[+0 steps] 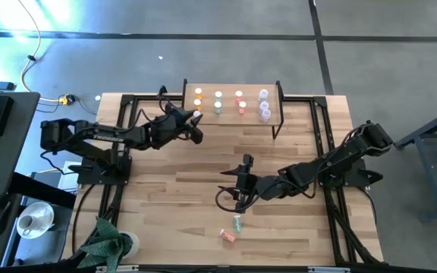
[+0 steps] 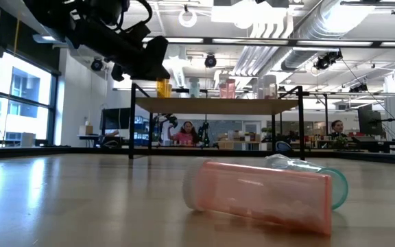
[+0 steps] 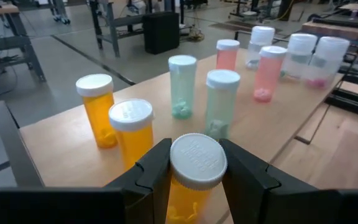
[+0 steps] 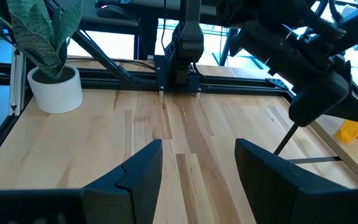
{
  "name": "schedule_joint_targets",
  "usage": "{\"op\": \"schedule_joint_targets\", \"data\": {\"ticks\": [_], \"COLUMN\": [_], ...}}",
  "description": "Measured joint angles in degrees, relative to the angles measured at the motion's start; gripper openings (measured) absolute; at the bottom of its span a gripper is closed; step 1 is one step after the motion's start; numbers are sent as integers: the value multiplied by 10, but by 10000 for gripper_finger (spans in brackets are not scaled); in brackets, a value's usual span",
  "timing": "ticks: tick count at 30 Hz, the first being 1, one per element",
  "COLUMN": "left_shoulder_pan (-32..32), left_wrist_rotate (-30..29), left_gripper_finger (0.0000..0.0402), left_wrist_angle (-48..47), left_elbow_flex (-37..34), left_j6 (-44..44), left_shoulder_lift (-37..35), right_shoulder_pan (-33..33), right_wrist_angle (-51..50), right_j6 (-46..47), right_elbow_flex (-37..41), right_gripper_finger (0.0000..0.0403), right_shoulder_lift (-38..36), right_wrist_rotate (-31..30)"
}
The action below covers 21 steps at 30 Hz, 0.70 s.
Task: Pick and place medicine bottles onto shelf by color
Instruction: Put the orange pill bottle on the shelf aligned with the orange pill bottles
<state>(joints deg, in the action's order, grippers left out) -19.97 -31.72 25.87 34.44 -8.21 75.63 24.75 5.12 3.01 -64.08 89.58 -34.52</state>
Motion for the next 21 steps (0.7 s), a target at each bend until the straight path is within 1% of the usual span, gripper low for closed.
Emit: {"op": "schedule_joint_targets", "data": {"ticks": [3,10,15,21], "left_shoulder_pan": [0,-16,-26,-26], "left_wrist_rotate": [-10,-5,28,30], "left_gripper_finger": [111,111,113,116], "left_wrist_angle": [7,7,8,7], "left_elbow_flex": [0,0,0,0], "left_j6": [3,3,-11,-12], "left_shoulder_lift": [6,7,7,7], "right_shoulder_pan": [0,0,0,0], "right_wrist_angle": [0,0,-1,-1], "right_j6": [0,0,0,0], "right_elbow_flex": [0,0,0,0], "right_gripper_finger": [193,193,193,193], "right_shoulder_lift": [0,0,0,0], "right_wrist_rotate": [0,0,0,0]}}
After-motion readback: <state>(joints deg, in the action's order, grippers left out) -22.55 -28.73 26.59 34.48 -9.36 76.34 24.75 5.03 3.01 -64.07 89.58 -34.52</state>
